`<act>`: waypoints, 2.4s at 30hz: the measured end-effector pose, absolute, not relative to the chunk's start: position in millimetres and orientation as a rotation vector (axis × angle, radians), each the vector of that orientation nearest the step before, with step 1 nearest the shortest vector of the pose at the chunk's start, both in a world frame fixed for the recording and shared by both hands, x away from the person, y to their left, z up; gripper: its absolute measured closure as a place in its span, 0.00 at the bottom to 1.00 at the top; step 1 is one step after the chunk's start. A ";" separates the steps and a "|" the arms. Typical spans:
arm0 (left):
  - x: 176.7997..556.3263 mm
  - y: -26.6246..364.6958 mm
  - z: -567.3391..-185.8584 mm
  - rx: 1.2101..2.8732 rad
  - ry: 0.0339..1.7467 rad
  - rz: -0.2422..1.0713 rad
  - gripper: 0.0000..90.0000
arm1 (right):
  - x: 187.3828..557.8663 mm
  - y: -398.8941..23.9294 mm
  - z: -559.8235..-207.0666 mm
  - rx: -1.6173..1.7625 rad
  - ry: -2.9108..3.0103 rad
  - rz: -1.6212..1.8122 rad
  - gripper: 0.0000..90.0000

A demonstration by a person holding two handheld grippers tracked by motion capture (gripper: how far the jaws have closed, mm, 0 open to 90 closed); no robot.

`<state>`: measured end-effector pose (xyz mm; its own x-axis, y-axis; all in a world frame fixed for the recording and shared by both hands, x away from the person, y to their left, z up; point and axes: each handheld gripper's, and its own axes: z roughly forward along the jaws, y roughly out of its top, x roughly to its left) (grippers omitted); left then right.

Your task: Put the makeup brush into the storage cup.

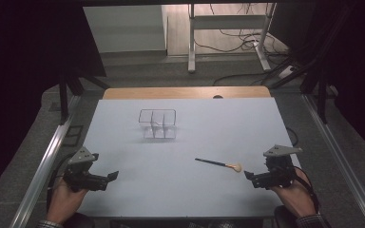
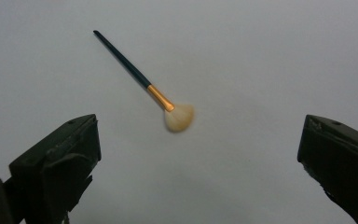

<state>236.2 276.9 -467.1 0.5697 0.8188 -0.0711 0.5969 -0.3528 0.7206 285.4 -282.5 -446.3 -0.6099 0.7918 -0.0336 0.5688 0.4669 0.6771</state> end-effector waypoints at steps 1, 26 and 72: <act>235.9 277.2 -467.0 2.080 1.132 0.394 0.00 | 285.6 -282.4 -446.4 1.150 2.376 0.904 0.00; 235.6 279.4 -467.4 2.048 1.132 0.373 0.00 | 291.3 -283.2 -451.6 1.138 2.402 0.945 0.00; 235.9 278.0 -469.4 2.076 1.135 0.395 0.00 | 317.1 -261.0 -449.3 1.104 2.480 0.829 0.00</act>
<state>235.9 278.0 -469.4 0.5638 0.8227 -0.0725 0.6000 -0.3477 0.7205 317.1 -261.0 -449.3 -0.6588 0.7513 -0.0386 0.5770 0.5376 0.6148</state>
